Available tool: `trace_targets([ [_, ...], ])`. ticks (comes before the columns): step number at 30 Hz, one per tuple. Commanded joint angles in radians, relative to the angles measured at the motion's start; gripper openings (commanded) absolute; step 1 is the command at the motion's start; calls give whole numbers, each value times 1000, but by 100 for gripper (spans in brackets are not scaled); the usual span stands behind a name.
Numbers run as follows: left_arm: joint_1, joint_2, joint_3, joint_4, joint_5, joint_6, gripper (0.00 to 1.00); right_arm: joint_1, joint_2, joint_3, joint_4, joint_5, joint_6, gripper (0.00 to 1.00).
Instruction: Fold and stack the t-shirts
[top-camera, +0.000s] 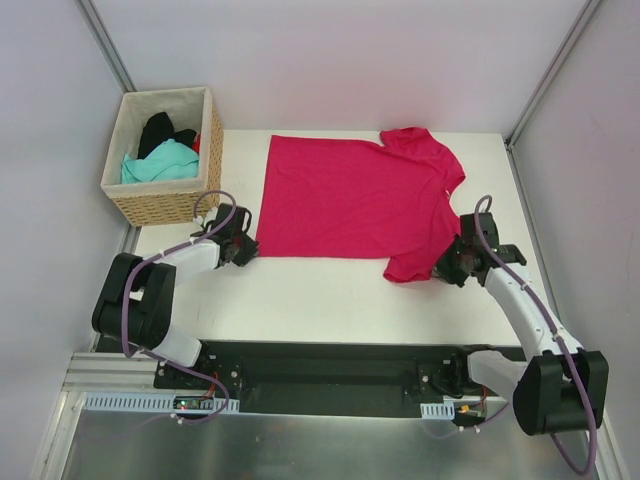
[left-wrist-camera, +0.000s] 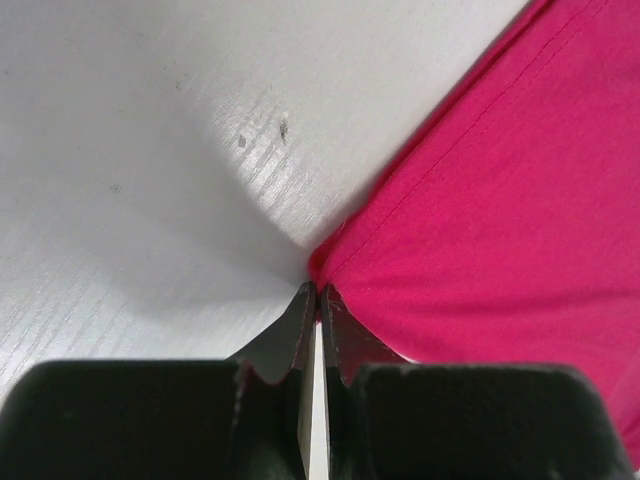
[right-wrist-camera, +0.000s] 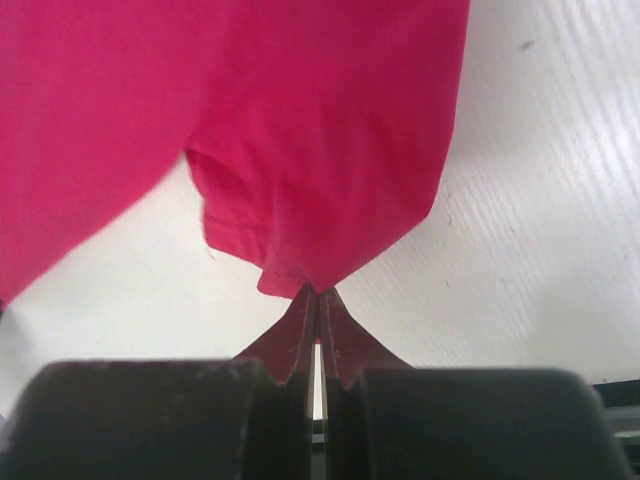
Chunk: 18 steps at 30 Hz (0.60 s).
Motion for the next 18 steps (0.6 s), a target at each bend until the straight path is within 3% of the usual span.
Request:
trace_targets([
  [1, -7, -34, 59, -93, -34, 22, 0, -56, -14, 106, -58, 25, -62, 0],
  [18, -2, -39, 154, -125, -51, -61, 0, -185, 86, 351, 7, -58, -189, 1],
])
